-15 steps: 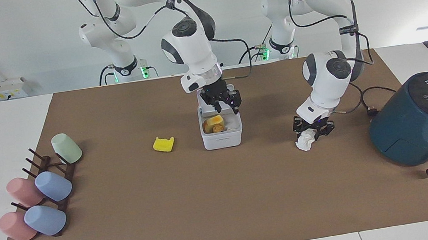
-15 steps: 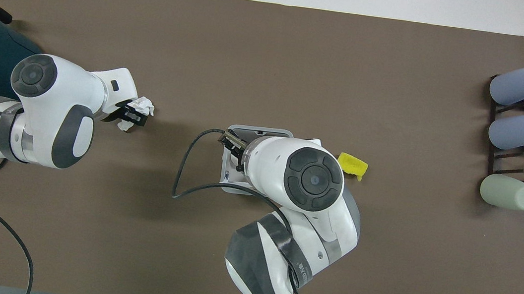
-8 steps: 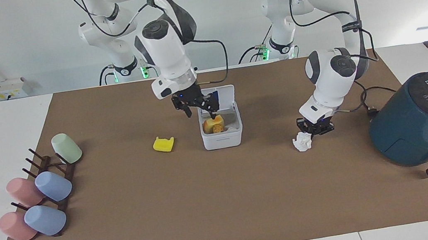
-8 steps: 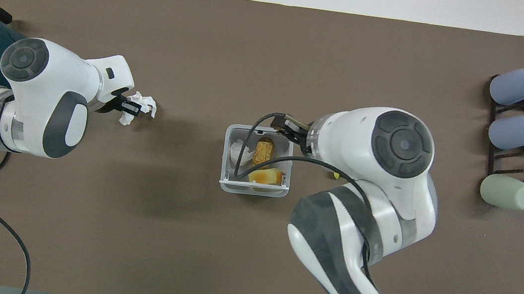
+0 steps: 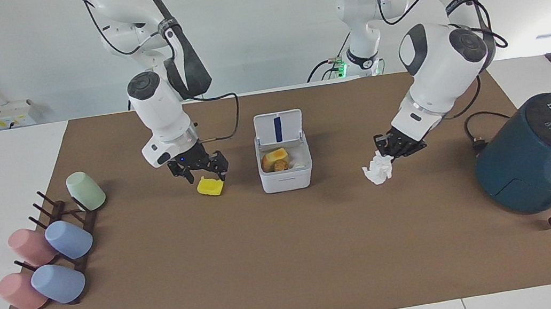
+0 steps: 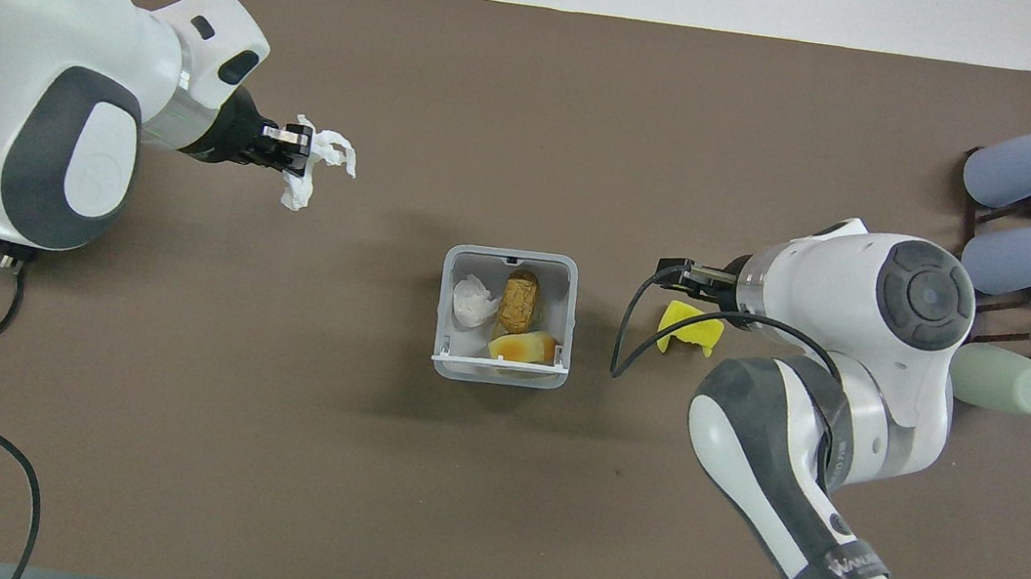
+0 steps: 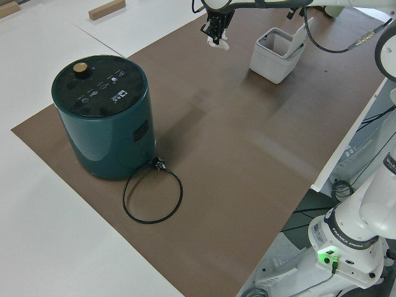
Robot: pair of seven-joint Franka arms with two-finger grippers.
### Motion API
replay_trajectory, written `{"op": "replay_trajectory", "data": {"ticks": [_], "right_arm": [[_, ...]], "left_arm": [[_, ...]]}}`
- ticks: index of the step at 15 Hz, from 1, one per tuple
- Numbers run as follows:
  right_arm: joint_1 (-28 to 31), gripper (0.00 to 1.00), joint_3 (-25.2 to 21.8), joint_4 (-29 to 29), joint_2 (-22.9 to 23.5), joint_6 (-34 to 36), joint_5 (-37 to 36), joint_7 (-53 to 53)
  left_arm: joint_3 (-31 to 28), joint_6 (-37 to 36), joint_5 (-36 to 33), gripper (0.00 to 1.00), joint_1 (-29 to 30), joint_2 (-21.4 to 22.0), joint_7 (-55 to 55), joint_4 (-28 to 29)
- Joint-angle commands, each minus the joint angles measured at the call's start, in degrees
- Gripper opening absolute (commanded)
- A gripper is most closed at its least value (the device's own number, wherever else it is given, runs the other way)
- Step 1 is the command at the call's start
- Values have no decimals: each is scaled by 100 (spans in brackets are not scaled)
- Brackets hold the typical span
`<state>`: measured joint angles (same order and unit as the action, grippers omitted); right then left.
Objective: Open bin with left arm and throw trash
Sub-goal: 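Release the crumpled paper into the bin while the right gripper grasps yellow piece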
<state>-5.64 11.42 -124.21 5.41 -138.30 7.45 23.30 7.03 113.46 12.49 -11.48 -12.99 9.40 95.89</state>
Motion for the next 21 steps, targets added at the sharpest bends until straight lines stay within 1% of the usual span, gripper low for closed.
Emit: {"op": "replay_trajectory", "data": {"ticks": [1,2,4,6,8,11,14,15,16,17,20,21], "right_arm": [[19,100,71,-489,125,-635,-33,-97],[10,100,63,-490,222,-680,-33,-123],[27,100,62,-516,381,-689,-33,-526],[27,100,45,-551,382,-628,-94,-616],[27,100,45,-577,373,-663,-349,-607],[19,100,45,-639,451,-785,-367,-589],[27,100,45,-709,452,-786,-367,-598],[36,97,45,-727,443,-786,-367,-598],[36,54,36,-744,443,-786,-376,-598],[28,1,36,-745,452,-803,-376,-581],[36,0,36,-736,443,-786,-376,-309],[28,0,36,-736,443,-777,-376,-265]], "left_arm": [[-27,298,332,0,-704,-64,755,-19],[-27,413,368,0,-915,-20,808,148],[-27,467,447,0,-1118,33,809,290],[-35,502,447,0,-1382,68,800,474],[-27,484,447,0,-1541,191,730,702],[-35,484,447,0,-1778,288,721,878],[-35,624,439,0,-1945,446,651,1212],[-35,738,439,0,-1963,507,599,1378],[-44,844,439,0,-2024,569,572,1519],[-44,923,439,0,-2042,604,572,1616],[-44,1020,439,0,-2034,631,572,1705],[-44,1055,439,16,-2025,631,580,1705]]}}
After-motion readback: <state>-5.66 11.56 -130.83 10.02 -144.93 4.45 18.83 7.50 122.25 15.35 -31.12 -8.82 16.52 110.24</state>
